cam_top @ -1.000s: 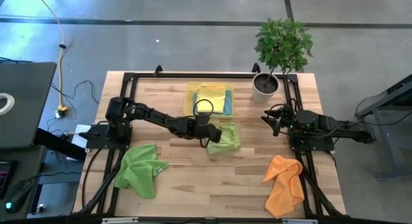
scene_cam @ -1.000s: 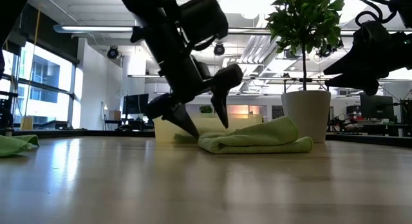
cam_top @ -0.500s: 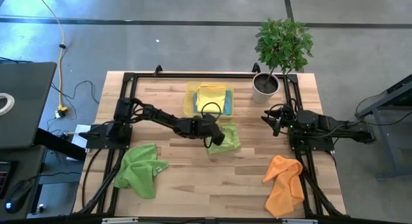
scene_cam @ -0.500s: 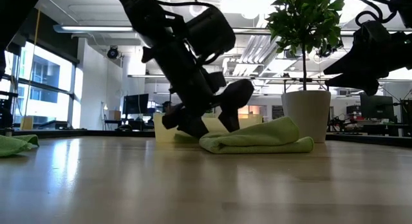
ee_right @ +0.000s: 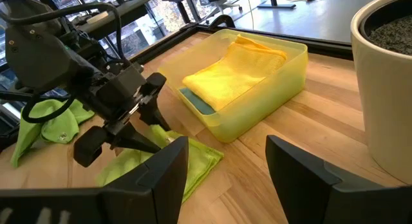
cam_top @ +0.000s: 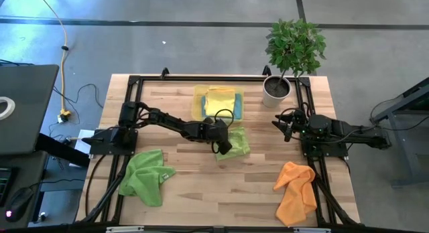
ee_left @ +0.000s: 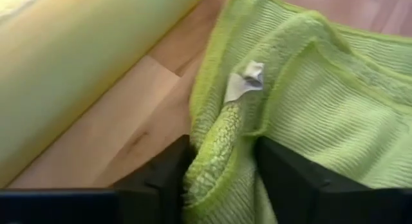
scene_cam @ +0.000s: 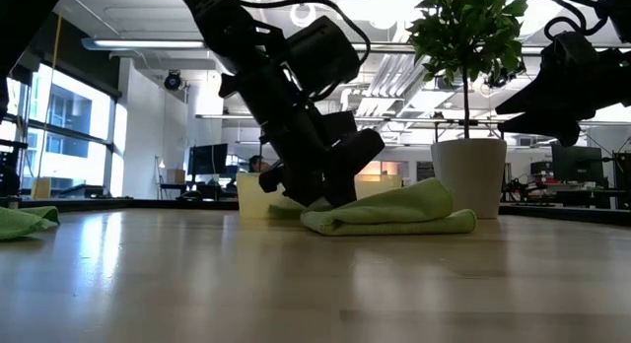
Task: Fold microfiber towels
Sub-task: Put the folded light green microfiber cloth into the yellow bin, then fold the green microfiber cloth
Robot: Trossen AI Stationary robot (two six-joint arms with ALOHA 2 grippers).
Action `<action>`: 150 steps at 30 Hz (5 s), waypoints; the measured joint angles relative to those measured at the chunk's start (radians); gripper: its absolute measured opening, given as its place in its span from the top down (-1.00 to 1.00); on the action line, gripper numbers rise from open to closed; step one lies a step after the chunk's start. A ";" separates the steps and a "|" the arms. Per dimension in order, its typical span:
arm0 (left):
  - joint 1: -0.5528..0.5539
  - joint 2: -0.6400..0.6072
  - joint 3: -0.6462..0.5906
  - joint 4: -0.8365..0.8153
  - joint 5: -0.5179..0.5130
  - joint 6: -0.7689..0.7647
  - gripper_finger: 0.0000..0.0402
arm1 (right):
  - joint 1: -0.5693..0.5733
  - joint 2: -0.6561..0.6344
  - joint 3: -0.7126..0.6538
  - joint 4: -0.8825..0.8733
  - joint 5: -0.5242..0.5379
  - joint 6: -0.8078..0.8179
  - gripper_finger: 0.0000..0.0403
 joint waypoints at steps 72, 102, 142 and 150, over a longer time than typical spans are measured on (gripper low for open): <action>0.445 -0.097 0.302 -0.443 0.114 0.723 0.63 | 0.000 0.019 0.000 -0.003 -0.035 0.000 0.01; -0.156 -0.373 0.300 -1.403 0.069 -0.192 -0.01 | 0.000 0.019 0.000 -0.003 -0.034 0.000 0.01; -0.637 -0.081 0.047 -1.106 0.317 -1.137 0.02 | 0.000 0.020 0.000 -0.003 -0.034 0.000 0.01; -0.515 -0.082 0.062 -0.877 0.295 -0.919 0.20 | 0.000 0.019 0.000 -0.003 -0.034 0.000 0.01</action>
